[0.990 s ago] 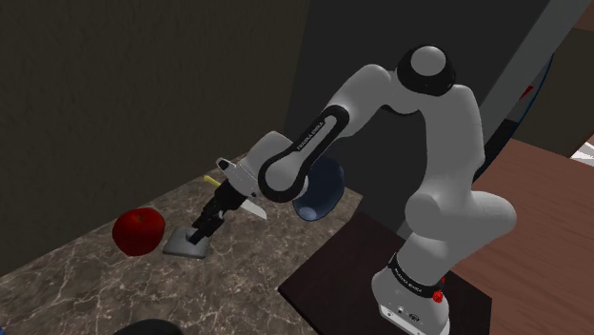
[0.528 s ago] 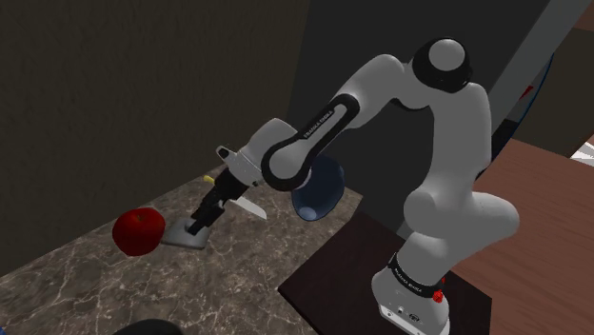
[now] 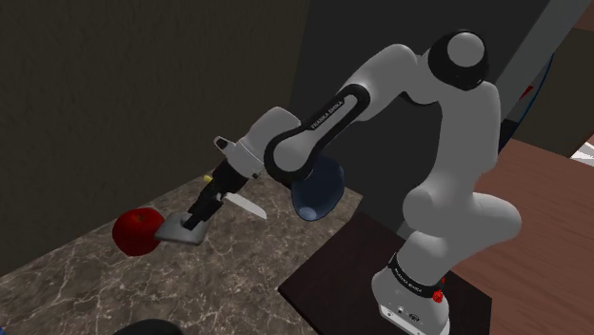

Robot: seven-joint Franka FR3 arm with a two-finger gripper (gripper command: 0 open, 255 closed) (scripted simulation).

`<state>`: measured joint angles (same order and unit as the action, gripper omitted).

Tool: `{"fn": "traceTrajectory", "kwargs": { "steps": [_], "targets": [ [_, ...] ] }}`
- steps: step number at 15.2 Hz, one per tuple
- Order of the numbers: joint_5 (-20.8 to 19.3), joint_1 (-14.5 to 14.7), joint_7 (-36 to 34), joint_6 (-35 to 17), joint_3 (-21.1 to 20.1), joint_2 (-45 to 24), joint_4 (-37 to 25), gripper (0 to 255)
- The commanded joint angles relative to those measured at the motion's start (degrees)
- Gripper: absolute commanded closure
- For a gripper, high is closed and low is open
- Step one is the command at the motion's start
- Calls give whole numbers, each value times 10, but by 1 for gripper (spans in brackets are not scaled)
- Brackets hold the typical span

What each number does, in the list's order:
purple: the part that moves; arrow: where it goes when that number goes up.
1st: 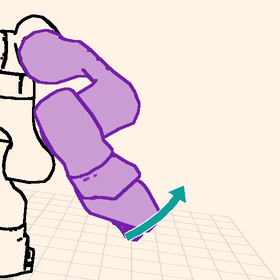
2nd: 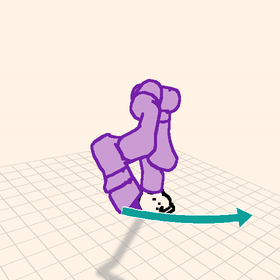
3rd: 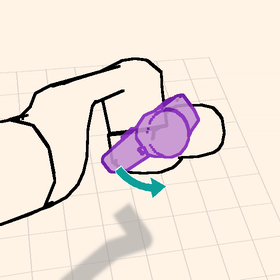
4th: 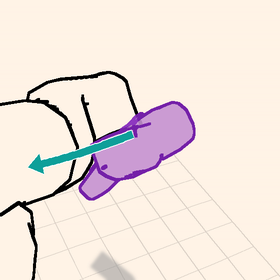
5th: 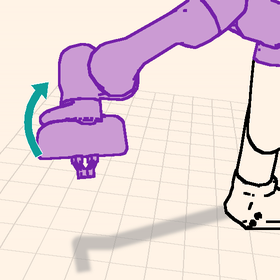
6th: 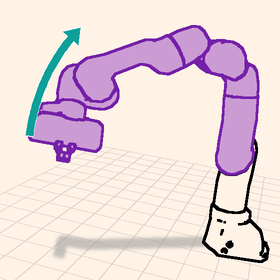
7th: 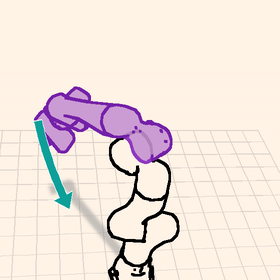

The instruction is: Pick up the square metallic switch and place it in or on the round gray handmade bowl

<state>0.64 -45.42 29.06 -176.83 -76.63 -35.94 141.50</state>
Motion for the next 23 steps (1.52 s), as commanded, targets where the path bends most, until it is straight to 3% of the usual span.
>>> {"fn": "traceTrajectory", "kwargs": {
  "steps": [1,6,10,18,23],
  "targets": [
    [10,14,-19,-18,-13,16,13,255],
    [44,104,-71,-69,-6,55,26,255],
    [76,197,-110,-101,17,88,23,255],
    [151,444,-176,-135,135,145,-16,255],
    [149,497,-160,-172,188,108,-18,255]
  ]
}}
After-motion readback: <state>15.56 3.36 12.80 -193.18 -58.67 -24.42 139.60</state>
